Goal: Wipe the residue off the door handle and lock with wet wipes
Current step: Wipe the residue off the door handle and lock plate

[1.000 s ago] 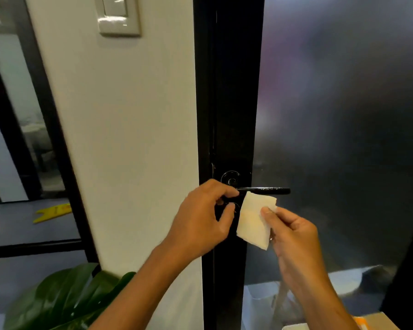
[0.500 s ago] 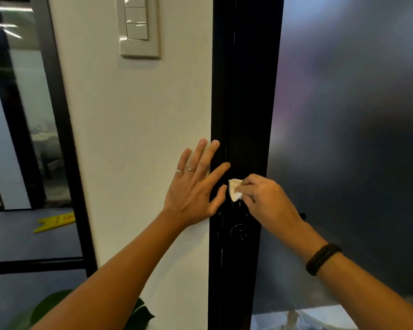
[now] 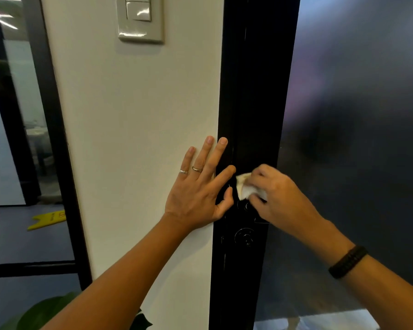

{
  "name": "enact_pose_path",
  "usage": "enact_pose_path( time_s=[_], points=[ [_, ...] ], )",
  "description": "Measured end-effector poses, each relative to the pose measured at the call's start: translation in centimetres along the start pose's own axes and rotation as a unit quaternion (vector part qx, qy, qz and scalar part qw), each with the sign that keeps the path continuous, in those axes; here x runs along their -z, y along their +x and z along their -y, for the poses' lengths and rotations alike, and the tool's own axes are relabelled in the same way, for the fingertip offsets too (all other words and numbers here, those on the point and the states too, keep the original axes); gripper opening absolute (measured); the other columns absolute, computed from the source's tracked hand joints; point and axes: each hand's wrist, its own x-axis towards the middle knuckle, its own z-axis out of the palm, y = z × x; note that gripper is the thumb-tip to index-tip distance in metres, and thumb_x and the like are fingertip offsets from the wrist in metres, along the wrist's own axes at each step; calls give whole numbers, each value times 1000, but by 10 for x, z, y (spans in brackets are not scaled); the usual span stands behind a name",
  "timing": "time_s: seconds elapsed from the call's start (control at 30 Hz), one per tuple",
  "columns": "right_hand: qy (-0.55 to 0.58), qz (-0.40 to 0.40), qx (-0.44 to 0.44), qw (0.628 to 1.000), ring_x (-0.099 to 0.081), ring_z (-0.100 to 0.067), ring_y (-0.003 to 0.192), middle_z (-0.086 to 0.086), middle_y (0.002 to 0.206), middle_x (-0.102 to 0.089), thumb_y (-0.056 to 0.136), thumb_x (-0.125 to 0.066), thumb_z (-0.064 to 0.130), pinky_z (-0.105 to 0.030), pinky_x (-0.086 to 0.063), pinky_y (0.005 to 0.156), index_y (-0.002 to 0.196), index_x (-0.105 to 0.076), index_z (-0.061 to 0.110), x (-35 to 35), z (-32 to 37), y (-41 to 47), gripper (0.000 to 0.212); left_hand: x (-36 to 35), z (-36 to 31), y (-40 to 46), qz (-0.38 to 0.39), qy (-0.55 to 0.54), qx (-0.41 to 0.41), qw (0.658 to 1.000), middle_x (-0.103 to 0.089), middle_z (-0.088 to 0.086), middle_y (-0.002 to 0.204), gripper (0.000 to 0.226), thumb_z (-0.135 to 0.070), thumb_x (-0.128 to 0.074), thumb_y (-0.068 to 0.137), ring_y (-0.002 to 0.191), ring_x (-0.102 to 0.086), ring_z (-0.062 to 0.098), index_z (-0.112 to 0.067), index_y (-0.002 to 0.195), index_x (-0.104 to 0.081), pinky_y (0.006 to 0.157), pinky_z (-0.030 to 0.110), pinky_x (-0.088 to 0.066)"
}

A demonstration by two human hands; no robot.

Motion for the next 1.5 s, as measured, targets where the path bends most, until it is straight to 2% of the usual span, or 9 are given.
enact_pose_path(
  time_s=[0.13,0.27,0.43,0.6,0.8,1.0,1.13,1.33,1.5],
  points=[
    [23,-17,-24,999,-61,-7,85,7,103,-61,96,-71,34,-19,-54,75,106,-81,19,4,-8,-13,21,-1,-1,1,-2,-1,3,1000,-19,16,175,43,-48,-53,100,164,-12,37,-26,134,-68,131,59,-18],
    [7,-68,-9,998,-64,-14,84,1,95,-66,97,-72,20,-33,-59,76,99,-80,13,-4,-1,1,11,-1,-1,0,1,3,0,1000,-18,16,175,44,-48,-52,100,164,-11,37,-26,134,-68,132,58,-17],
    [-15,25,47,998,-66,-18,81,0,91,-67,97,-71,17,-40,-60,69,95,-82,18,-14,6,5,11,-2,1,0,6,2,-2,1000,-18,16,175,44,-50,-51,101,164,-10,37,-27,134,-67,132,58,-16],
    [-3,13,-12,1000,-65,-12,82,5,91,-68,90,-78,13,-39,-59,77,91,-83,17,-1,-4,16,7,-2,0,-1,0,-5,-2,1000,-18,17,175,44,-48,-49,100,164,-11,37,-26,134,-67,132,58,-17],
    [-26,99,45,994,-65,-18,85,2,94,-65,96,-69,18,-42,-57,77,96,-82,21,-1,6,23,13,-4,-1,-2,4,-3,-13,1000,-18,20,174,39,-47,-45,104,163,-14,39,-25,130,-65,132,58,-18],
    [-29,49,-10,998,-71,-21,83,-4,94,-74,89,-78,7,-46,-62,79,95,-83,12,17,-20,-2,9,-4,-5,-3,1,0,-5,1000,-20,21,174,35,-42,-47,102,162,-15,40,-23,125,-65,131,60,-19],
    [-49,37,4,998,-70,-25,82,-7,93,-72,90,-75,8,-48,-60,76,94,-82,11,13,-15,4,9,-2,-5,-2,9,-1,-5,1000,-19,21,174,36,-43,-46,103,163,-14,41,-23,127,-64,132,59,-17],
    [-50,77,-24,995,-69,-24,83,-6,95,-71,92,-69,3,-45,-60,75,91,-82,8,15,-17,-9,13,-1,-5,-2,9,0,0,1000,-19,20,174,35,-41,-48,101,163,-14,40,-22,125,-64,132,58,-16],
    [-87,82,55,991,-61,-21,87,-2,105,-61,101,-61,16,-40,-57,74,105,-81,15,11,-10,-1,20,-1,-7,-2,18,-2,5,1000,-17,20,174,36,-42,-46,101,163,-13,41,-23,126,-64,133,57,-14]
  ],
)
